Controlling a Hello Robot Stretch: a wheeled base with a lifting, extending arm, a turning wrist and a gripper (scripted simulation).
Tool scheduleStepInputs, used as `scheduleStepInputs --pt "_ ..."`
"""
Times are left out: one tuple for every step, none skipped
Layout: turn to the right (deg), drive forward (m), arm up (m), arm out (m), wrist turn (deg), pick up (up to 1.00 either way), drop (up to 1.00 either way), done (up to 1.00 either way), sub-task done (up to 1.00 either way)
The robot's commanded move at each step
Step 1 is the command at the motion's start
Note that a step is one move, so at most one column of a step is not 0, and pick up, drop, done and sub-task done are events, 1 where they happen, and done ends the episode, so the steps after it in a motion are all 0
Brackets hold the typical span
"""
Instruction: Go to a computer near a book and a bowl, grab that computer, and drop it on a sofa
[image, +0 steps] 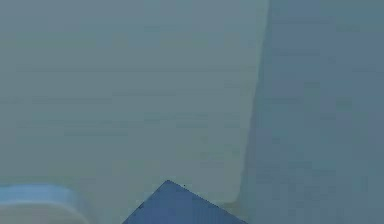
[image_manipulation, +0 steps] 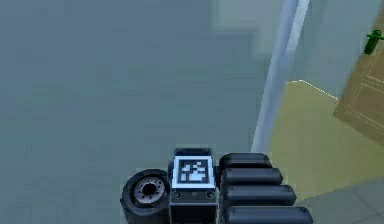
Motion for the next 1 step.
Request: scheduleStepInputs --pt "45.0 0.00 0.00 0.00 0.0 0.00 0.00 0.00 0.00"
